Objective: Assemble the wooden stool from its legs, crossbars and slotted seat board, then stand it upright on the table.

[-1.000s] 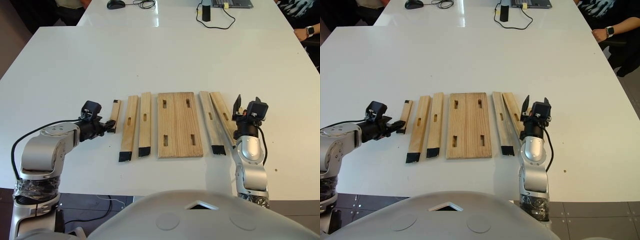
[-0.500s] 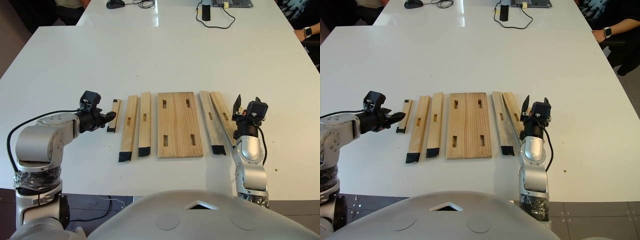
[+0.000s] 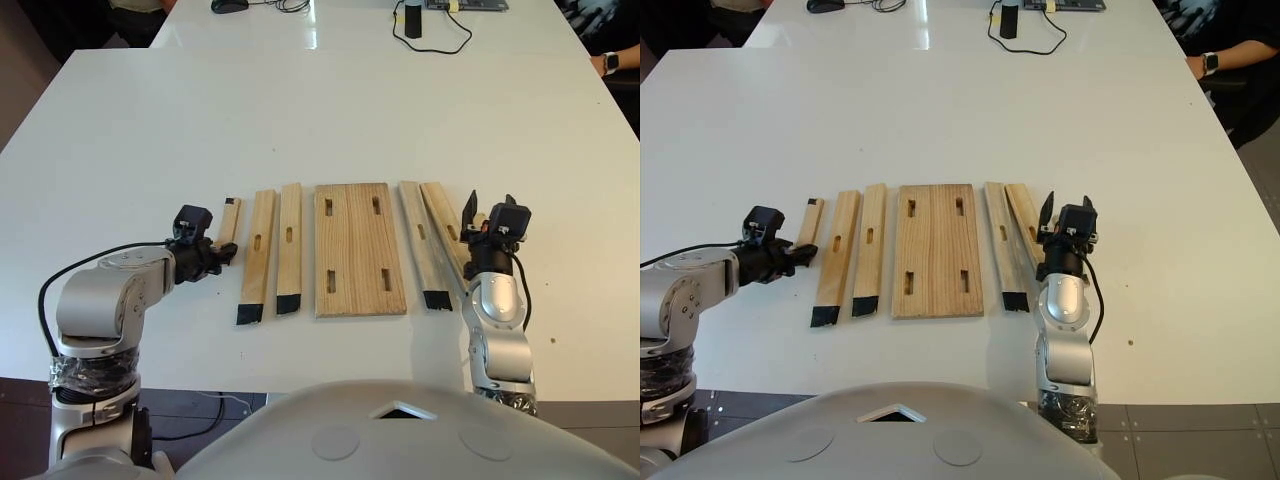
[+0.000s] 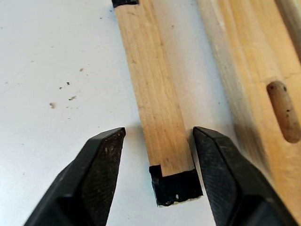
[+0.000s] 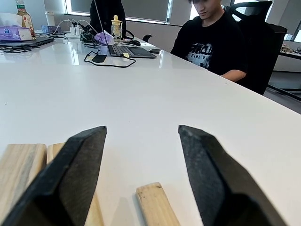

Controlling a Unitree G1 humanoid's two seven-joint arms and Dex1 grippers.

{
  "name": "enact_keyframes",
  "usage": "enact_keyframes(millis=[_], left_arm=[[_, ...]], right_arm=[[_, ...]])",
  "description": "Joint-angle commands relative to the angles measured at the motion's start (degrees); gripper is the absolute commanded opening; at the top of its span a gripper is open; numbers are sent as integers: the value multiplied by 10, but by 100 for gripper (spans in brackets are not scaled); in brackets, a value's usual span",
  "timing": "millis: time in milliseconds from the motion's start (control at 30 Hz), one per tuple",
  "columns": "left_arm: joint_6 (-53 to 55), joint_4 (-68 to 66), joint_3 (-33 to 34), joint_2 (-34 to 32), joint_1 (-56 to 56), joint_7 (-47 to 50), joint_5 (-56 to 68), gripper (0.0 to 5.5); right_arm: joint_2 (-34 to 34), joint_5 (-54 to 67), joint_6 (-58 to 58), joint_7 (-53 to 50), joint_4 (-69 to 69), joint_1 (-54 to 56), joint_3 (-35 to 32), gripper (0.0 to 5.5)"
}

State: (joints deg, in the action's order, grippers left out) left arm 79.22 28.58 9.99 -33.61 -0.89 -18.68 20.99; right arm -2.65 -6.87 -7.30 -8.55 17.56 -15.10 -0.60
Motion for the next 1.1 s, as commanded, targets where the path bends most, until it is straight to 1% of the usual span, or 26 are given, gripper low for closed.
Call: enact_keyframes(millis=[33,67,133,200,300,367,467,533,600,667,733,800,867,900,967,1100], left_arm=[[-7,-18,-6,-7,-25,6,-13,201],[-16,-23,-14,-11,-31,3,-14,189],[-32,-35,-27,-14,-41,0,-18,150],[-46,-49,-24,-7,-46,5,-20,129],[-92,-55,-12,7,-14,22,-28,129],[-147,-59,-5,16,23,34,-39,129],[-295,-89,14,21,114,52,-70,129],[-393,-89,18,25,179,21,-59,129],[-417,-52,11,36,218,-54,12,129],[-390,-5,3,49,221,-144,133,129],[-352,19,11,58,208,-212,272,129],[-336,15,14,62,201,-263,351,129],[-335,-3,-2,58,208,-305,370,129],[-337,-10,-11,55,213,-321,372,129],[-333,-20,-21,48,222,-345,384,129],[-329,-23,-33,35,230,-378,402,129]], right_arm=[[5,2,-13,7,9,7,-1,280],[6,1,-13,8,8,10,-1,280],[7,1,-12,10,2,15,-1,280],[9,1,-14,12,1,19,-2,280],[15,4,-15,15,4,23,-10,280],[22,6,-16,19,4,29,-16,280],[42,35,-4,53,34,54,-32,280],[69,83,2,98,65,84,-50,280],[102,162,-25,155,94,123,-78,280],[155,347,-110,259,150,168,-97,280],[231,525,-181,367,199,208,-101,280],[288,629,-225,439,209,235,-110,280],[339,686,-269,503,188,266,-111,280],[353,712,-291,518,168,291,-110,280],[369,754,-323,532,142,328,-106,280],[397,797,-360,548,122,378,-97,280]])
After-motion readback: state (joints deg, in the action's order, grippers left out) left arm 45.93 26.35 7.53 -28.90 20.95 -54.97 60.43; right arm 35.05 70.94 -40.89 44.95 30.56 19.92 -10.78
